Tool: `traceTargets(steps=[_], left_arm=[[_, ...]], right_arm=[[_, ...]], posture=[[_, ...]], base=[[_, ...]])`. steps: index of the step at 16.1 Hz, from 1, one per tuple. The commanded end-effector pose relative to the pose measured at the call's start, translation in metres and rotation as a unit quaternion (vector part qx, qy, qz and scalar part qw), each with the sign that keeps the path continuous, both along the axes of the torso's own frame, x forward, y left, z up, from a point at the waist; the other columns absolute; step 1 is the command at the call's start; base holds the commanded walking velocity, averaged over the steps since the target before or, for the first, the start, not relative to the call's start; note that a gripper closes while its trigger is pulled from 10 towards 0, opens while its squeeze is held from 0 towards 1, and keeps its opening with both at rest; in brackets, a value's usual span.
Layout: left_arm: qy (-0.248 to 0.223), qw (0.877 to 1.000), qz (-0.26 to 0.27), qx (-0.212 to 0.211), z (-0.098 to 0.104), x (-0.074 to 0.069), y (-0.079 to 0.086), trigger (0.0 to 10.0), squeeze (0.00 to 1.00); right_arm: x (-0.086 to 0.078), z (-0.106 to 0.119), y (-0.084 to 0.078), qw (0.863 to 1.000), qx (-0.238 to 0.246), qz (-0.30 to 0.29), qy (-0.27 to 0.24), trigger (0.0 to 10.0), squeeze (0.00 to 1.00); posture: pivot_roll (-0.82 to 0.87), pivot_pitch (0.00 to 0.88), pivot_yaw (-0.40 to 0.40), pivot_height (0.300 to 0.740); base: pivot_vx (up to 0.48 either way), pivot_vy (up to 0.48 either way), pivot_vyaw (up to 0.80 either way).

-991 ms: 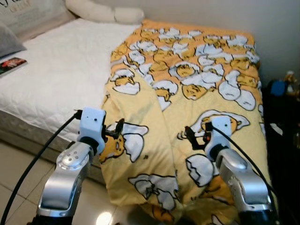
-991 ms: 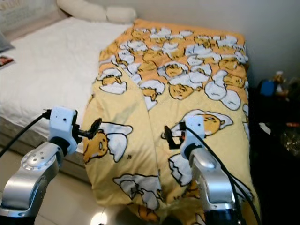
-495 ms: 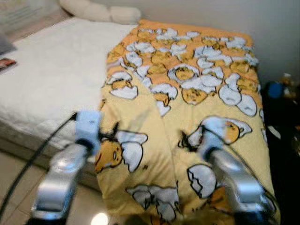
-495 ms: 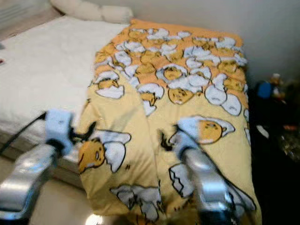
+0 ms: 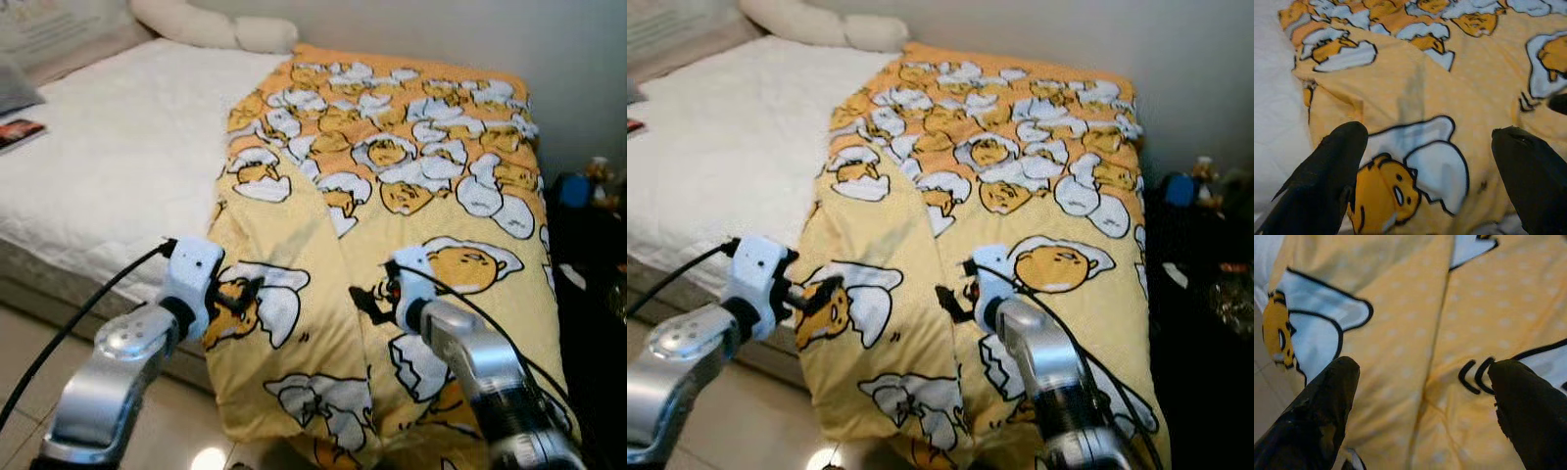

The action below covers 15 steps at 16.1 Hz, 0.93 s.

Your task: Clean up the room

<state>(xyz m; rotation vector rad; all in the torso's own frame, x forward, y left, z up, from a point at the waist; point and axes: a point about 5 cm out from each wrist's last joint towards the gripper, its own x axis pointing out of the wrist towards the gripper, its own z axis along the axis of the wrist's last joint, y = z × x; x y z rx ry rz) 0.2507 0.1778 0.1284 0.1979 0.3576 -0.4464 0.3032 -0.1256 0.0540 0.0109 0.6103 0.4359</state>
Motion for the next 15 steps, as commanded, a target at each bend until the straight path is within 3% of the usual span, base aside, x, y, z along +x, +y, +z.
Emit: traceTargets(steps=[1,4,8,9,10,12,15], left_arm=[[0.014,1.0,-0.023,-0.002,0.003,-0.004,0.002,10.0,0.83],[0.033,0.998,-0.061,0.005,0.004,-0.011,0.004,10.0,0.83],[0.039,0.997,-0.065,0.018,0.011,-0.011,0.012,10.0,0.83],[0.045,0.996,-0.069,0.021,0.011,-0.013,0.013,10.0,0.83],[0.05,0.996,-0.072,0.025,0.01,-0.014,0.013,10.0,0.83],[0.055,0.995,-0.076,0.025,0.008,-0.015,0.01,10.0,0.83],[0.062,0.994,-0.082,0.026,0.007,-0.017,0.007,10.0,0.83]], right_arm=[[0.005,-0.004,-0.002,1.0,0.009,0.007,0.022,10.0,1.0],[0.014,-0.011,0.007,0.999,-0.007,0.025,0.045,10.0,1.0],[0.019,-0.02,0.028,0.997,-0.01,0.024,0.067,10.0,1.0],[0.017,-0.025,0.035,0.996,-0.023,0.034,0.073,10.0,0.94],[0.016,-0.028,0.036,0.996,-0.038,0.032,0.072,10.0,0.0],[0.016,-0.032,0.033,0.996,-0.053,0.012,0.068,10.0,0.0],[0.012,-0.039,0.029,0.995,-0.022,-0.031,0.092,10.0,0.0]], posture=[[-0.05,0.0,-0.007,0.74],[-0.05,0.0,-0.002,0.74],[-0.03,0.0,0.0,0.74],[-0.03,0.0,0.003,0.74],[-0.03,0.0,0.003,0.74],[-0.03,0.0,0.008,0.74],[-0.03,0.025,0.015,0.74]], base=[[0.0,0.0,0.0],[0.0,0.0,0.0],[0.0,0.0,0.0],[0.0,0.0,0.0],[0.0,0.0,0.0],[0.0,0.0,0.0],[0.0,0.0,0.0]])
